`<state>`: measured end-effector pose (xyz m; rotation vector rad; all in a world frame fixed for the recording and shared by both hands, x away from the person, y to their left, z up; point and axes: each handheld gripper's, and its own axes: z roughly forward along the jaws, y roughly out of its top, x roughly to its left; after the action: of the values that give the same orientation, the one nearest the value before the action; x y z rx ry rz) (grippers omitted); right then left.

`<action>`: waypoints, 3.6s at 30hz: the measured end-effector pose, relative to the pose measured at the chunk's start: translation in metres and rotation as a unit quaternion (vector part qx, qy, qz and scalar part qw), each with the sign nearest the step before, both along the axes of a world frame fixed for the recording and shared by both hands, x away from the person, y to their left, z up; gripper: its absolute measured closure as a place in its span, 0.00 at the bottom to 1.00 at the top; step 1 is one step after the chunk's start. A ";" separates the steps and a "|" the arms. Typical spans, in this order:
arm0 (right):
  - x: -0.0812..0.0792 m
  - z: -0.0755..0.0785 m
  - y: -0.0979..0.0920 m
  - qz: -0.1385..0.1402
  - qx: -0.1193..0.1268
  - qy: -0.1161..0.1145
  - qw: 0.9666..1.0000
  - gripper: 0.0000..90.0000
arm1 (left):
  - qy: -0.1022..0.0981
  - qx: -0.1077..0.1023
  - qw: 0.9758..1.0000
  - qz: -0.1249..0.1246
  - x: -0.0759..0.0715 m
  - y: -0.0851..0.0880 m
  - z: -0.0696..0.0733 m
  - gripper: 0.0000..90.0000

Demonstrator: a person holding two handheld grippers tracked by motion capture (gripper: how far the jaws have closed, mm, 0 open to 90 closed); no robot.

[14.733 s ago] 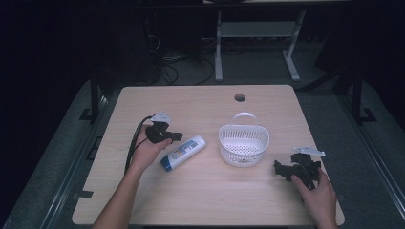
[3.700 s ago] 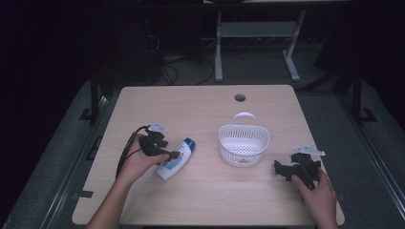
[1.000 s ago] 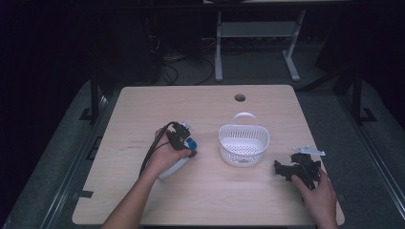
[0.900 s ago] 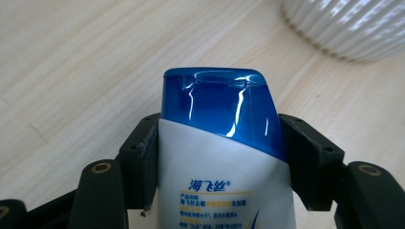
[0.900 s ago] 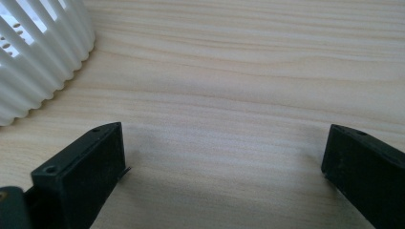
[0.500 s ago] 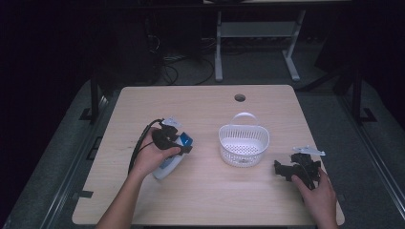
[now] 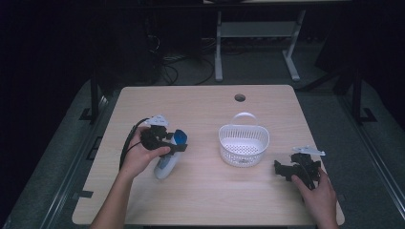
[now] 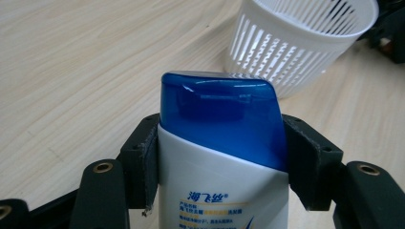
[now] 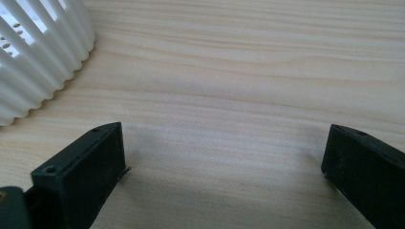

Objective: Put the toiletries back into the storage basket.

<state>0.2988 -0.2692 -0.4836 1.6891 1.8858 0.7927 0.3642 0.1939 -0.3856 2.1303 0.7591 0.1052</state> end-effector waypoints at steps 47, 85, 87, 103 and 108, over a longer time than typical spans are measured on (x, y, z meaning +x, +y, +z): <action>0.000 0.000 0.000 0.001 0.000 0.000 1.000 0.00 | -0.092 -0.123 0.986 -0.058 -0.004 -0.002 0.038 0.41; 0.000 0.000 0.000 0.000 0.000 0.000 1.000 0.01 | -0.133 -0.149 0.972 -0.123 0.015 -0.070 0.101 0.41; 0.000 0.000 0.000 0.000 0.000 0.000 1.000 0.01 | -0.133 -0.151 0.971 -0.127 0.017 -0.076 0.104 0.41; 0.000 0.000 0.000 0.000 0.000 0.000 1.000 0.01 | -0.134 -0.155 0.969 -0.139 0.025 -0.105 0.104 0.41; 0.000 0.000 0.000 0.000 0.000 0.000 1.000 0.01 | -0.132 -0.159 0.968 -0.142 0.027 -0.112 0.101 0.41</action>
<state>0.2986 -0.2693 -0.4835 1.6878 1.8861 0.7933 0.3910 0.0821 -0.2845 1.8478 0.2857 0.1041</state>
